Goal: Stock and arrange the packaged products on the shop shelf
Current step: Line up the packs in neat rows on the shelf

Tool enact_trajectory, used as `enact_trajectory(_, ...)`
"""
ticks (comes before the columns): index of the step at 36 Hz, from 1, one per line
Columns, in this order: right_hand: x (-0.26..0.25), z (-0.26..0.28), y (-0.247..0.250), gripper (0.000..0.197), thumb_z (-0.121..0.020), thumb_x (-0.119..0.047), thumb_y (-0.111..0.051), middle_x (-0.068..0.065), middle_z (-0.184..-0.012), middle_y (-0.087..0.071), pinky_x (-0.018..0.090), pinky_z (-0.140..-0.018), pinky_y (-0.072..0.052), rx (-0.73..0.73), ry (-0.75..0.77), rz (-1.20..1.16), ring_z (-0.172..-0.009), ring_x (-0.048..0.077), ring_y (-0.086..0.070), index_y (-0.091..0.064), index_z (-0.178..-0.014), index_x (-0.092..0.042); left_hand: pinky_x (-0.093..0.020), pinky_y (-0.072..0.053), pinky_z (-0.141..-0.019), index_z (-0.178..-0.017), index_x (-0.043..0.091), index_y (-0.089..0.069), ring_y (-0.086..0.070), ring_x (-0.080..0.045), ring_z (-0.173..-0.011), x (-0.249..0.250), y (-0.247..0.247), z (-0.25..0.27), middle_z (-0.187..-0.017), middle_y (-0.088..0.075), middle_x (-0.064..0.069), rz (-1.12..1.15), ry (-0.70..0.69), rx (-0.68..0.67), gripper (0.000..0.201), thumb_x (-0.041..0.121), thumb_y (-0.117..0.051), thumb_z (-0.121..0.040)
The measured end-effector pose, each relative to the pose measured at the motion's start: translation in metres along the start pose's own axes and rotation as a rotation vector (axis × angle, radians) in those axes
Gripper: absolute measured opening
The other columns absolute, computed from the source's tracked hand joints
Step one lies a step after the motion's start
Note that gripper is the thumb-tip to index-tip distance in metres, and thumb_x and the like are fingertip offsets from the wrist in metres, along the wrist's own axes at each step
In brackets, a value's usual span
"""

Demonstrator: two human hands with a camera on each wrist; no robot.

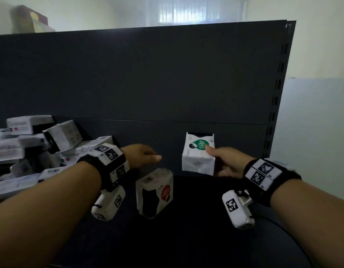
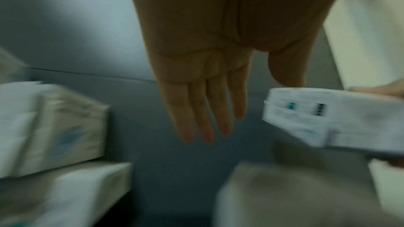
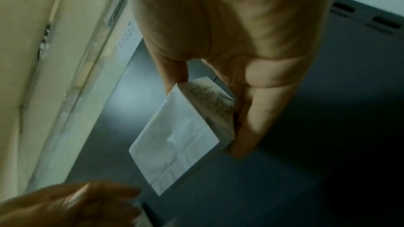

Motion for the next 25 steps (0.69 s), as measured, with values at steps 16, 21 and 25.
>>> enact_trajectory(16,-0.052,0.037,-0.015,0.100,-0.054,-0.042,-0.083,0.006,-0.126,-0.063,0.041,-0.086,-0.055,-0.039,0.273,0.028,-0.111,0.023,-0.063,-0.037,-0.141,-0.022,-0.024,-0.056,-0.059,-0.098,0.023,-0.058,-0.071,-0.009,-0.080,0.076,0.038,0.004,-0.089,-0.074,0.004,0.703,-0.289,0.045,0.025,0.022,-0.073,-0.079)
enact_trajectory(21,-0.078,0.050,0.002,0.118,-0.053,-0.056,-0.074,0.000,-0.143,-0.046,0.027,-0.088,-0.046,0.035,0.392,0.462,-0.120,0.014,-0.050,-0.016,-0.152,-0.028,-0.031,-0.059,-0.073,-0.117,0.016,-0.052,-0.066,-0.014,-0.094,0.078,0.030,0.003,-0.109,-0.064,-0.004,0.586,-0.242,0.045,0.051,0.018,-0.079,-0.074)
enact_trajectory(25,-0.077,0.055,-0.017,0.092,-0.070,-0.042,-0.079,-0.007,-0.138,-0.049,0.018,-0.098,-0.041,-0.027,0.435,0.686,-0.119,0.007,-0.051,-0.033,-0.148,-0.022,-0.034,-0.058,-0.080,-0.117,0.022,-0.054,-0.064,-0.014,-0.098,0.089,0.023,0.005,-0.110,-0.064,-0.002,0.475,-0.269,0.022,0.052,0.023,-0.081,-0.072)
Point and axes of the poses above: each hand's wrist, its own z-axis away from the middle knuckle, its own y-axis out of the back of the hand, x = y × z, the point moved 9 cm from there along -z, towards the middle knuckle
